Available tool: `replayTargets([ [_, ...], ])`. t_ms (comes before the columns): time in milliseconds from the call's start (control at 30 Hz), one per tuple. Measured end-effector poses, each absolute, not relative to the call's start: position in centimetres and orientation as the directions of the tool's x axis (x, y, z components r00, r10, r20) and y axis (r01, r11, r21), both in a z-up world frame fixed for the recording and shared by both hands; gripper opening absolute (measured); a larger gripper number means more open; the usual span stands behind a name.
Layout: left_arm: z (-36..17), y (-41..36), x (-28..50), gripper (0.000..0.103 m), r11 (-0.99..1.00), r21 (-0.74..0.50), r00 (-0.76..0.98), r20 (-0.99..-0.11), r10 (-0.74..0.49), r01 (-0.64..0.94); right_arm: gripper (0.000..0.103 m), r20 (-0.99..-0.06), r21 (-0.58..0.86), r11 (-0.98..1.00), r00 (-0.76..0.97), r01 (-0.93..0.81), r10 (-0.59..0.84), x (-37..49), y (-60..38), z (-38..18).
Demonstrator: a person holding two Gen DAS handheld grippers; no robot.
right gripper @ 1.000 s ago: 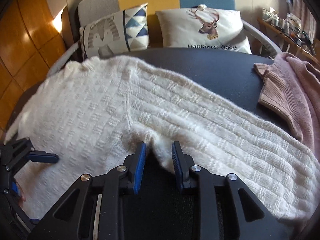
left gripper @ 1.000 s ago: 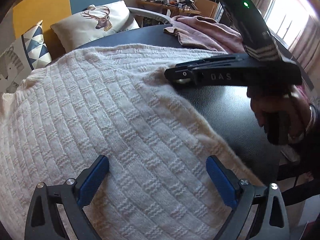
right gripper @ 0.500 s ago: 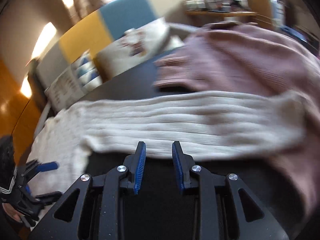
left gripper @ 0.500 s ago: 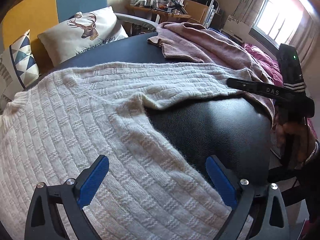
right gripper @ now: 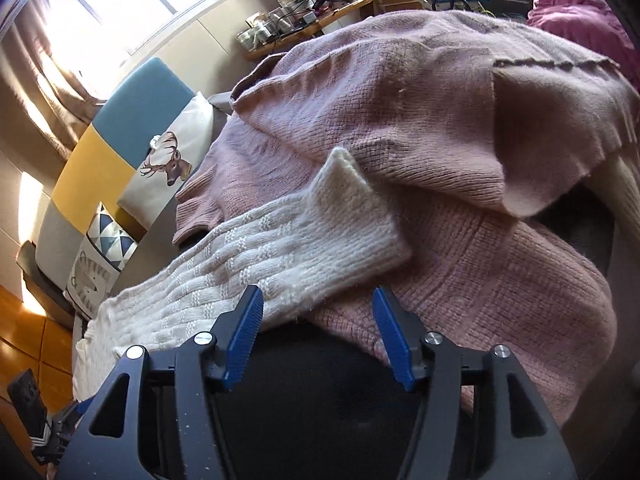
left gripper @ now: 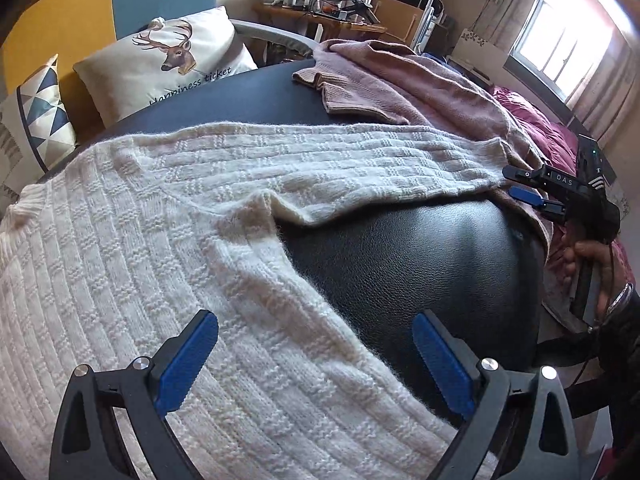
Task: Fold clothes
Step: 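Close the right gripper on the cream sleeve cuff, then lift the cuff with the right gripper and carry it back across the body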
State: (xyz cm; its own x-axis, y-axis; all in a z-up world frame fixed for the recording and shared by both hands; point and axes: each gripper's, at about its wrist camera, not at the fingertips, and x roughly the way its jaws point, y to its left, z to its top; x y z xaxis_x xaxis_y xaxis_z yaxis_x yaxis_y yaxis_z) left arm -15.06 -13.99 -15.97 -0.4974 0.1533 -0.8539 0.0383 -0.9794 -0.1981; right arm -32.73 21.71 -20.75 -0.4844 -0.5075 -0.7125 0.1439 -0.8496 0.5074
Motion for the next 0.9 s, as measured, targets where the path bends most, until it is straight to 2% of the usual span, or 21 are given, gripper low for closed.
replayTargets([
  [500,-16.5,-14.6,-14.5,0.1,-0.977,-0.206,-0.488,-0.86,0.151,0.061,0.06,-0.665,0.602,-0.798,-0.536,0.026,-0.519,-32.9,22.9,-21.4],
  [633,-16.6,-14.8,-14.5,0.1,-0.976,-0.207,-0.488,-0.86,0.148,0.069,0.057,-0.652,0.627,-0.779,-0.564,-0.026,-0.506,-33.2,23.8,-21.8],
  [900,-16.4,-14.5,-14.6,0.1,-0.976,-0.212,-0.495,-0.855,0.155,0.059,0.057,-0.636,0.633,-0.772,-0.524,0.067,-0.567,-34.7,20.7,-21.7],
])
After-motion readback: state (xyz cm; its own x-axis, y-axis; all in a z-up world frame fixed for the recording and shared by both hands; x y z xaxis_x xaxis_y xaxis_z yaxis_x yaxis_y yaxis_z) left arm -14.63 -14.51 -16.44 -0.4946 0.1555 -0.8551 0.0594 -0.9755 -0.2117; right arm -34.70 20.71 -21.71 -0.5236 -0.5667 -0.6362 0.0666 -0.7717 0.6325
